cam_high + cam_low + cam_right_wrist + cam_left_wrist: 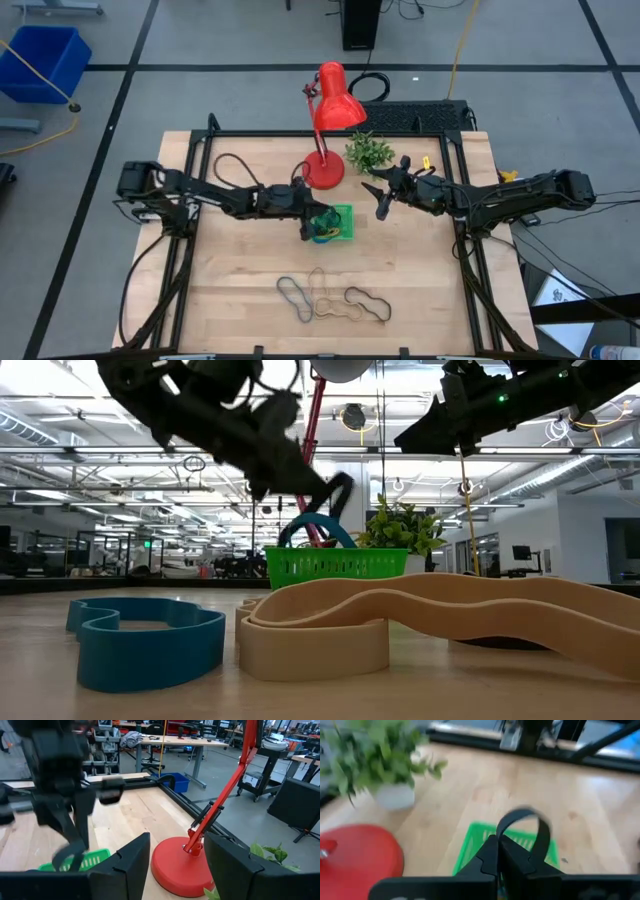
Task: Pick and place rubber bands into bin
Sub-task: Put the left black rubber band into the green bin
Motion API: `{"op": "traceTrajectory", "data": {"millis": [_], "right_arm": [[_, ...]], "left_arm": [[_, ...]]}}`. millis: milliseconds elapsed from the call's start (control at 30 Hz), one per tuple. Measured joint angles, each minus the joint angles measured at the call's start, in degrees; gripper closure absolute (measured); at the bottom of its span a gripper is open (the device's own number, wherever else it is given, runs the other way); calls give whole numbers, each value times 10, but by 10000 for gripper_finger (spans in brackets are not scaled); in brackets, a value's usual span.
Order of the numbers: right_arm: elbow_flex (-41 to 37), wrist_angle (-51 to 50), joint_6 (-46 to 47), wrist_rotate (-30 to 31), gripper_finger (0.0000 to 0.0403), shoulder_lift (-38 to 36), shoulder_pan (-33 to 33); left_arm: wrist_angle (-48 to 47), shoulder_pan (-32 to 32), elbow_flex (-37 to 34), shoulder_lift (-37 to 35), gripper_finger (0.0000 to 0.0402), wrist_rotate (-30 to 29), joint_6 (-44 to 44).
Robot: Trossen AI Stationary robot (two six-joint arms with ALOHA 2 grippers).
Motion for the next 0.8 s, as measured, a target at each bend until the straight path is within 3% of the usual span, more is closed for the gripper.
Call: {"op": "traceTrajectory", "data": {"millis": [500,800], "right_arm": [[0,0,0,0,222,0,0],[0,-1,0,0,222,0,0]], "left_arm": [[-2,0,0,86,395,26,-32],[4,0,0,82,347,27,-52]]}}
